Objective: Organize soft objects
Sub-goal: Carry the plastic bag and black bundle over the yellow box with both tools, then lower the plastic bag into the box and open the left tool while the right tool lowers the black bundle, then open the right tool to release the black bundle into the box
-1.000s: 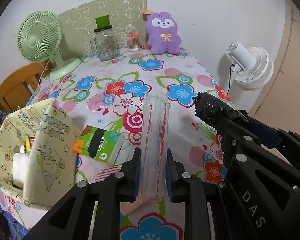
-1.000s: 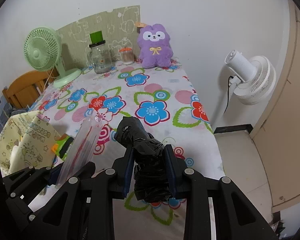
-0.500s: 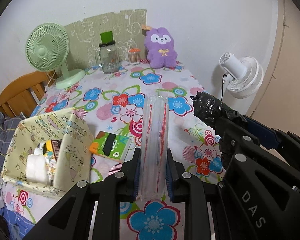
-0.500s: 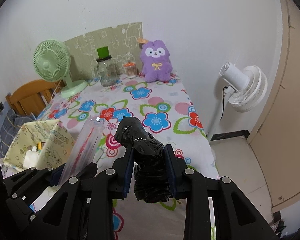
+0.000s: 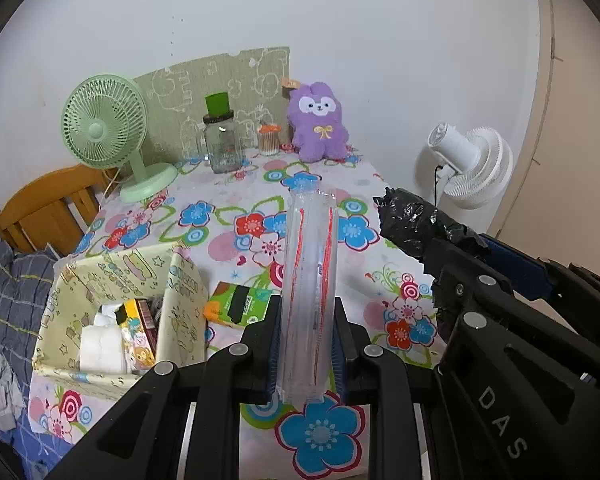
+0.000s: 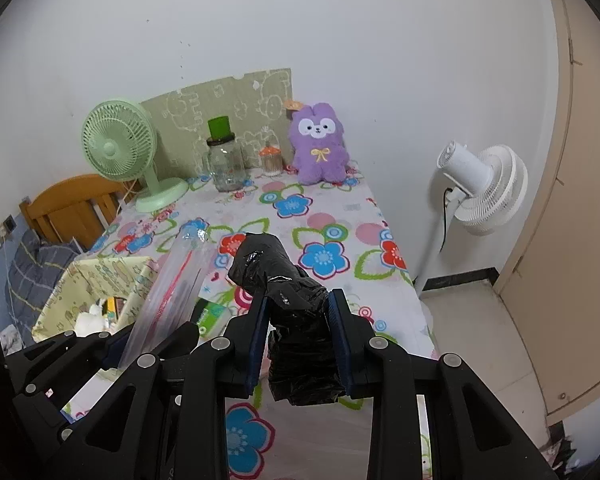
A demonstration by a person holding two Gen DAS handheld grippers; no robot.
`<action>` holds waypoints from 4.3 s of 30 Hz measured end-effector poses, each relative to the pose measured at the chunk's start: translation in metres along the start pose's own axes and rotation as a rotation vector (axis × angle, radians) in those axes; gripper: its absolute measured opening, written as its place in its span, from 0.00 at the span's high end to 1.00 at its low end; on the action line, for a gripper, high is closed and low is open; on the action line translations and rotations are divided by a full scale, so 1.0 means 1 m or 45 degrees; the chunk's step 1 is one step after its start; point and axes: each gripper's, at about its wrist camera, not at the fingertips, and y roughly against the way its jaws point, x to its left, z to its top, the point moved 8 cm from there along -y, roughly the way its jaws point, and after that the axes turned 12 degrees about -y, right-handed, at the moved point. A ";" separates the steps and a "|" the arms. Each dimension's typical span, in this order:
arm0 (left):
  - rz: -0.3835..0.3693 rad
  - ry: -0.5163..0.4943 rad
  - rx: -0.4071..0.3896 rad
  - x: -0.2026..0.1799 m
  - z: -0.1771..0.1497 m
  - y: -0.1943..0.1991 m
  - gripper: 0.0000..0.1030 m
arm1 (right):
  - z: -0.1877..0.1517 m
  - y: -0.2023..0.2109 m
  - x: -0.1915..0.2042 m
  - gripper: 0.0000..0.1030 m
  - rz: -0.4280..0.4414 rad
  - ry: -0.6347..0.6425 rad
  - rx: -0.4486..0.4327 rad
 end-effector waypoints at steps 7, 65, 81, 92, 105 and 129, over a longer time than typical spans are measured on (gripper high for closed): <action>0.005 -0.014 -0.031 0.015 0.003 0.012 0.80 | 0.002 0.009 0.019 0.67 0.019 -0.009 -0.018; 0.148 0.216 0.126 0.212 -0.076 -0.042 0.73 | -0.059 -0.095 0.222 0.67 0.212 0.201 0.228; 0.117 0.264 0.201 0.229 -0.096 -0.059 0.37 | -0.076 -0.126 0.248 0.68 0.242 0.309 0.328; 0.086 0.269 0.211 0.230 -0.098 -0.062 0.28 | -0.078 -0.138 0.262 0.53 0.263 0.415 0.319; 0.062 0.239 0.193 0.216 -0.089 -0.059 0.17 | -0.068 -0.133 0.250 0.21 0.231 0.424 0.273; 0.146 0.237 0.069 0.190 -0.062 -0.026 0.13 | -0.041 -0.090 0.214 0.15 0.228 0.333 0.161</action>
